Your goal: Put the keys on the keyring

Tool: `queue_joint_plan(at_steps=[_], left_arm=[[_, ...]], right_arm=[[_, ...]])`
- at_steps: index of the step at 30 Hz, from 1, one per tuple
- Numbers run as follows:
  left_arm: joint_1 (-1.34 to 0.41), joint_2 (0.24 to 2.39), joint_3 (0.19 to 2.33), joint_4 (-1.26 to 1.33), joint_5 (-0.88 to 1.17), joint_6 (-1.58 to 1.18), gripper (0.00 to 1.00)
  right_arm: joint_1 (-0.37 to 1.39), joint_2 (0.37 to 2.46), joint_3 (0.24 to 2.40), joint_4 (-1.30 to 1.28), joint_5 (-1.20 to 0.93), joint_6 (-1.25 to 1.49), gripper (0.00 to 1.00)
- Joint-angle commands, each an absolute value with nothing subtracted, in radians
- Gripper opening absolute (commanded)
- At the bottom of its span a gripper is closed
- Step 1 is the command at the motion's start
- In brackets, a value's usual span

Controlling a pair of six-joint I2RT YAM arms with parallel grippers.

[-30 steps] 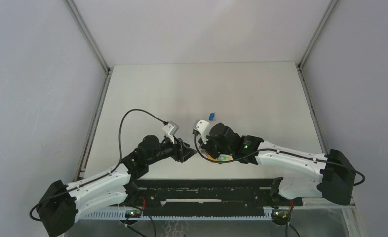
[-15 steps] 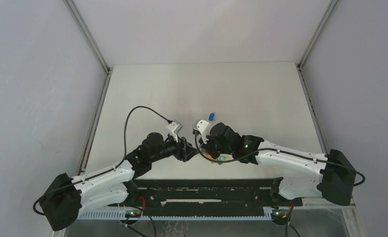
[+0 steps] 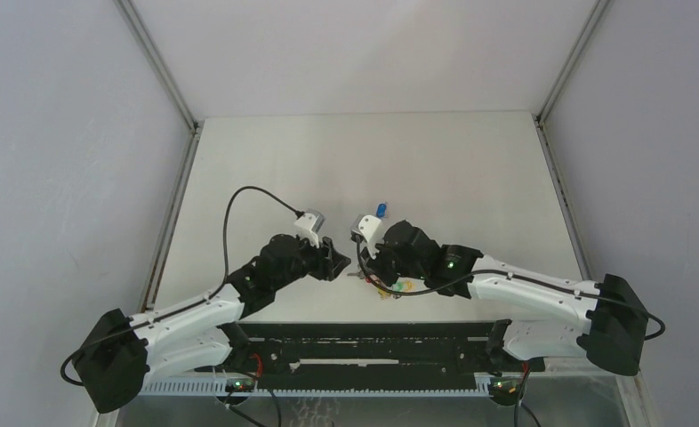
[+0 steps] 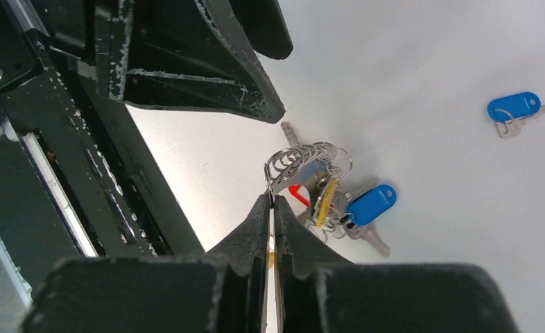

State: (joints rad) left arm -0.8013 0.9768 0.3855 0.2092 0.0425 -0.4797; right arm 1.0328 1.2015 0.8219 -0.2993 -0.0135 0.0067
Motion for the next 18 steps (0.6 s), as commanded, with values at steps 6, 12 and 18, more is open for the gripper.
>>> queue_joint_plan(at_steps=[6,12,18], left_arm=[[-0.795,0.875,0.361,0.308,0.12,-0.431,0.55],[-0.795,0.796,0.279,0.448,0.276,-0.331,0.56],[-0.795,0.808,0.278,0.503,0.351,-0.21,0.56]], right_arm=[[0.997,1.1,0.785,-0.213,-0.076,0.014,0.0],[0.994,1.092,0.775,-0.199,-0.108,0.002,0.0],[0.993,1.078,0.775,-0.2,-0.139,-0.011,0.0]])
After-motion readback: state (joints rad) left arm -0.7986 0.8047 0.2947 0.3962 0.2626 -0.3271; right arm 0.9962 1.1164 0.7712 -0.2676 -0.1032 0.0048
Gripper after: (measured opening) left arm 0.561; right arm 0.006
